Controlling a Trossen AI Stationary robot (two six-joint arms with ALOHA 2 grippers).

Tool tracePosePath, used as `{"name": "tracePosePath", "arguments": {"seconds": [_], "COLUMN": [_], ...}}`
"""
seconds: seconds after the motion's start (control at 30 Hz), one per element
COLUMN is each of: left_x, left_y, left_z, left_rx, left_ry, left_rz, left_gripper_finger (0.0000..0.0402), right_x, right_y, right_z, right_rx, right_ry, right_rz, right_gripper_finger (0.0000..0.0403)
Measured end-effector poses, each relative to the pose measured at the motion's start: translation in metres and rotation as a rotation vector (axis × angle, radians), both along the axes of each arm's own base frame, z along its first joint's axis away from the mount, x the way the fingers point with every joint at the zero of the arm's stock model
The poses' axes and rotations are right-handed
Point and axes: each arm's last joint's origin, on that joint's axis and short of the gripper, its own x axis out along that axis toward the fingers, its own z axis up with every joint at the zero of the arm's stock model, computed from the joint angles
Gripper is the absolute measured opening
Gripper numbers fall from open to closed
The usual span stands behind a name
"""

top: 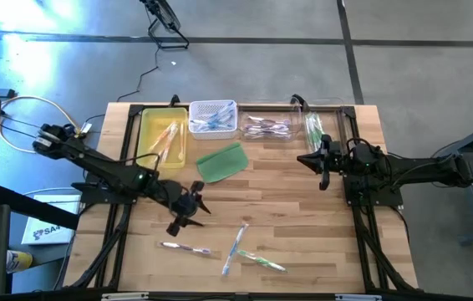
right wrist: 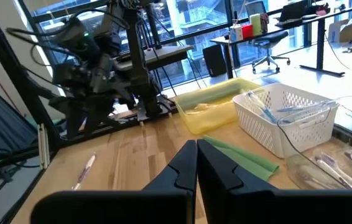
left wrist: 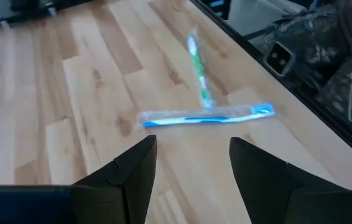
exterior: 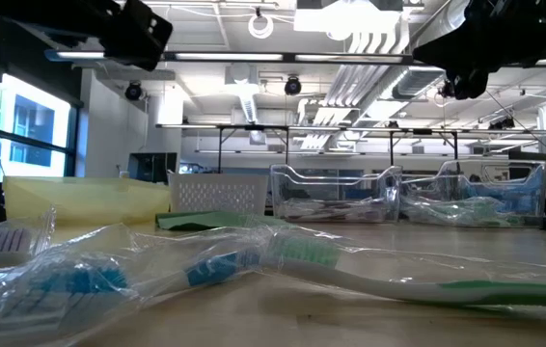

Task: Pick & Place Toothbrushes
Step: Put the violet toothbrush into the left transparent bin

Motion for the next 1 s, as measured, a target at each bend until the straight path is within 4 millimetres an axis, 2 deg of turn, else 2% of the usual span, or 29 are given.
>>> {"name": "tracePosePath", "arguments": {"seconds": [0.27,0.43,0.8,1.0], "left_x": [-0.015,-0.015,0.032,0.050], "left_y": [-0.031,-0.046,-0.080,-0.093], "left_z": [0.000,-0.013,-0.044,-0.049], "left_rx": [0.025,0.036,0.109,0.136], "left_ry": [-0.010,0.036,0.299,0.384], "left_rz": [0.032,0.064,0.009,-0.015], "left_gripper_finger": [0.0198,0.0198,0.0198,0.0198], "right_x": [0.003,0.007,0.015,0.018], "right_y": [0.000,-0.001,-0.001,-0.001], "right_z": [-0.003,-0.006,-0.016,-0.019], "right_rx": [0.002,0.004,0.008,0.009], "right_ry": [0.026,0.055,0.132,0.153], "right_rz": [-0.001,-0.003,-0.003,-0.001], "right_gripper_finger": [0.0003,0.0003,0.0003,0.0003]}}
